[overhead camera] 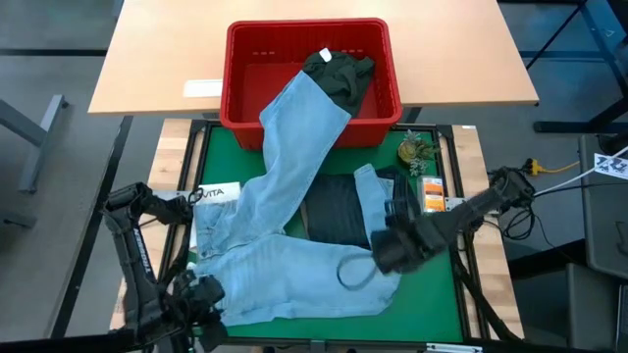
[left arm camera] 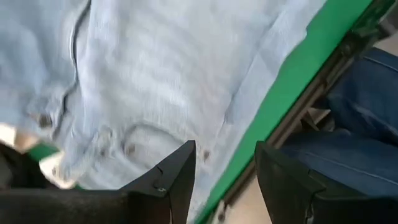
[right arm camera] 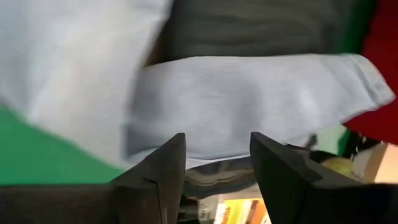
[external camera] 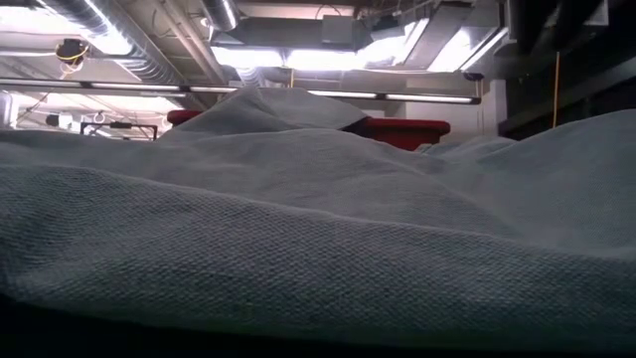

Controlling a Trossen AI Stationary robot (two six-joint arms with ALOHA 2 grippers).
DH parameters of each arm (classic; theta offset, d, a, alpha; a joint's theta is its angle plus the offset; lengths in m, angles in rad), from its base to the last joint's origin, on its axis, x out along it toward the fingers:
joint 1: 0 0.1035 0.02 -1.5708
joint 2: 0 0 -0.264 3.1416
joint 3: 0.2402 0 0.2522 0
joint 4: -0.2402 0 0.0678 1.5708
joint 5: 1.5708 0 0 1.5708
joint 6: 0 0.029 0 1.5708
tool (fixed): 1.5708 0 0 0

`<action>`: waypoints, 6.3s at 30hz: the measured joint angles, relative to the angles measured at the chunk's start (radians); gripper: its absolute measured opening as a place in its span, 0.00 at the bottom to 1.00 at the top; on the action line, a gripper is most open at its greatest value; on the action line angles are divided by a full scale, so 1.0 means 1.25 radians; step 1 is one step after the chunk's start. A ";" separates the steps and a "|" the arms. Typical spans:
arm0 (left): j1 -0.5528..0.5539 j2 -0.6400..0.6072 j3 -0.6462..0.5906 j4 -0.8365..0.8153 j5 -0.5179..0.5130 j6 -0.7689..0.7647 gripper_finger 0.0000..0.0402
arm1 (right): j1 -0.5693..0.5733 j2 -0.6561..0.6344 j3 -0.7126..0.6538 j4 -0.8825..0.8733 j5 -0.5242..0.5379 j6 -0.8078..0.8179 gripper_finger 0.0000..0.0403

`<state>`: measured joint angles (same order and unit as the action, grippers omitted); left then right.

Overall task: Fold Laundry from Bin
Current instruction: Fold the light blue jeans

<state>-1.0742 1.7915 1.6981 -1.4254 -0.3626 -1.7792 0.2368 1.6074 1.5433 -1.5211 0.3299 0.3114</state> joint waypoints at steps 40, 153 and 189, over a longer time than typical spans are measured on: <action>0.260 0.003 -0.101 0.260 -0.032 0.498 0.39 | -0.724 0.001 -0.247 0.278 -0.369 -0.148 0.45; 0.412 0.003 -0.462 0.382 0.115 0.568 0.39 | 0.036 -0.171 -0.263 0.000 -0.207 0.183 0.63; 0.412 0.003 -0.461 0.376 0.112 0.566 0.39 | 0.209 -0.132 -0.160 -0.041 -1.245 0.312 0.01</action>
<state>-0.5594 1.7950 1.1213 -0.9554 -0.2230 -1.0715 0.4983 1.4422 1.3428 -1.5723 -1.2268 0.7012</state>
